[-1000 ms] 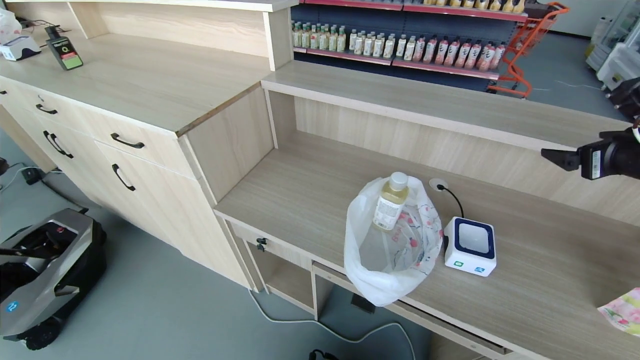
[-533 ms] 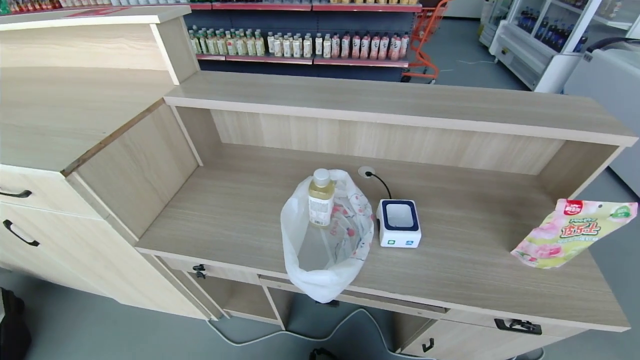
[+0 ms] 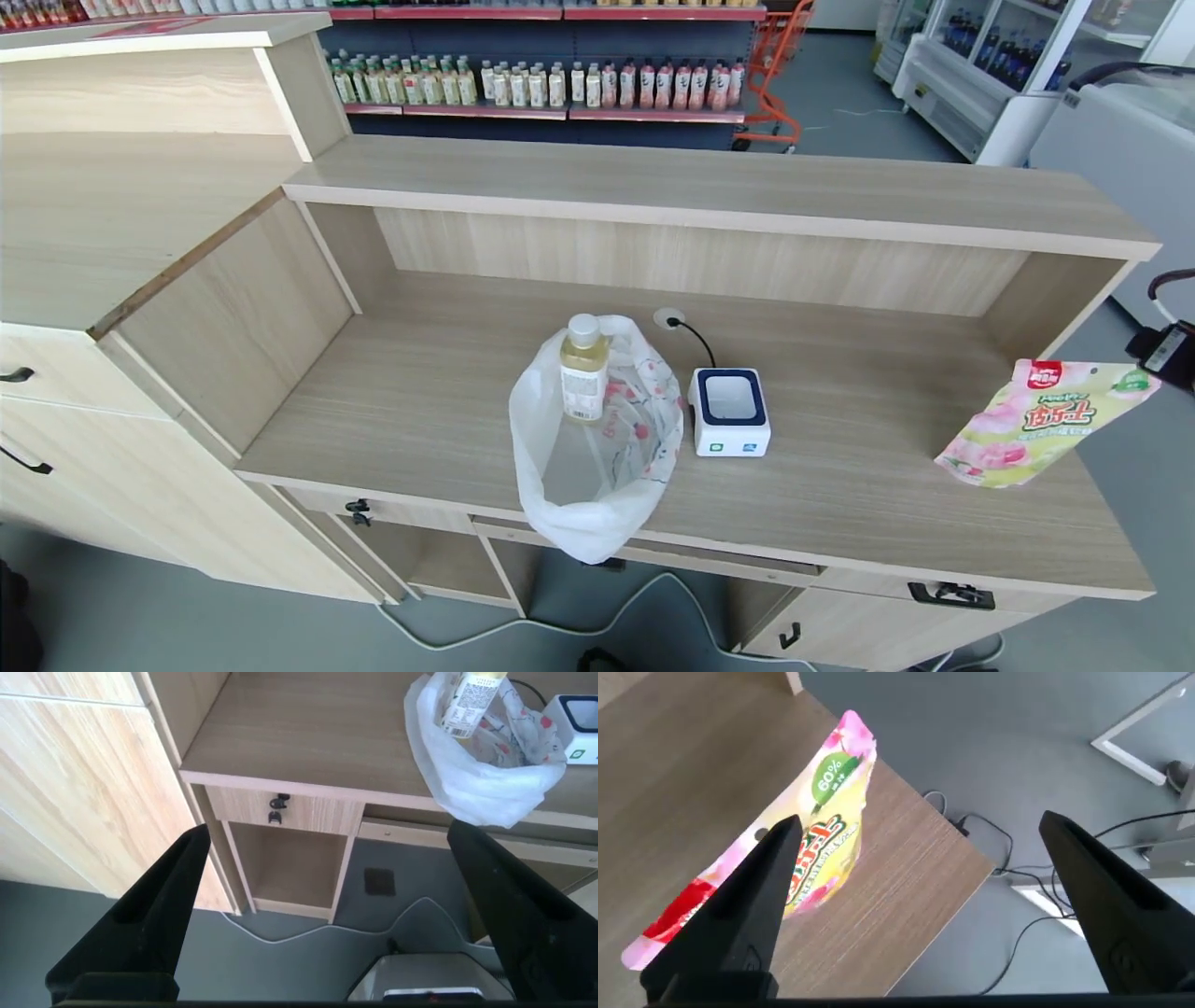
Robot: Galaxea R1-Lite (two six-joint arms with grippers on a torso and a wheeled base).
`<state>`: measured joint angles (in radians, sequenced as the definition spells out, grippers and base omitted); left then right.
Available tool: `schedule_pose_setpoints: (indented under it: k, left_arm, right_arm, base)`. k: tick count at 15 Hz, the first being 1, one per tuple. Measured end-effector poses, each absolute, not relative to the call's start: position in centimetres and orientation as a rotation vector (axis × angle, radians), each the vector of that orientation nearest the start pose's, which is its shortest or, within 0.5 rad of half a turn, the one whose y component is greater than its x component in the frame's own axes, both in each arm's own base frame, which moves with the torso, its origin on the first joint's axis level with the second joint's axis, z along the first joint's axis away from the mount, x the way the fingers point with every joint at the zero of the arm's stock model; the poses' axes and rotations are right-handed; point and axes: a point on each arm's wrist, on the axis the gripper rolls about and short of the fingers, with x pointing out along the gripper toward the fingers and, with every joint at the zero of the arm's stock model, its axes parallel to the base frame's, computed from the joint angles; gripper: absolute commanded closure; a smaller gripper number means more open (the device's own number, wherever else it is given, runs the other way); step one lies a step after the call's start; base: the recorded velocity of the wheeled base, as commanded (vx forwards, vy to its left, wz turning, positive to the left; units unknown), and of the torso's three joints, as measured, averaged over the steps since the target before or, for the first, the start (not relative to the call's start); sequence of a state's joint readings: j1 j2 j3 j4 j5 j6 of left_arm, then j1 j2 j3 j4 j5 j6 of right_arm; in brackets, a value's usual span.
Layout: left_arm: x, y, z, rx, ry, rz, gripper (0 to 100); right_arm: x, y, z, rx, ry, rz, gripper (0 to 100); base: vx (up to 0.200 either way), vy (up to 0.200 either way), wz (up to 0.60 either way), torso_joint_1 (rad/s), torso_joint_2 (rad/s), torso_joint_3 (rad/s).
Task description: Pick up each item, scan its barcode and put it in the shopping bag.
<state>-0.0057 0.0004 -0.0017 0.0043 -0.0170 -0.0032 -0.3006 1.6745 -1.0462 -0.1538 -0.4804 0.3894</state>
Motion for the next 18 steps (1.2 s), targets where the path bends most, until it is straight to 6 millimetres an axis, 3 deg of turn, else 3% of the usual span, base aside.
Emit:
schedule_pose_setpoints:
  k: [11, 18]
  left_arm:
    - [-2.3, 0.0, 7.5, -0.003, 0.003, -0.022, 0]
    - [-2.3, 0.0, 7.5, -0.003, 0.003, -0.023, 0]
  right_arm:
    - [33.7, -10.4, 16.9, 0.304, 0.371, -0.764, 0]
    - [35.6, -10.9, 11.2, 0.29, 0.494, -0.774, 0]
  base:
    - [0.0, 0.0, 0.0, 0.0, 0.0, 0.0]
    - [0.0, 0.0, 0.0, 0.0, 0.0, 0.0]
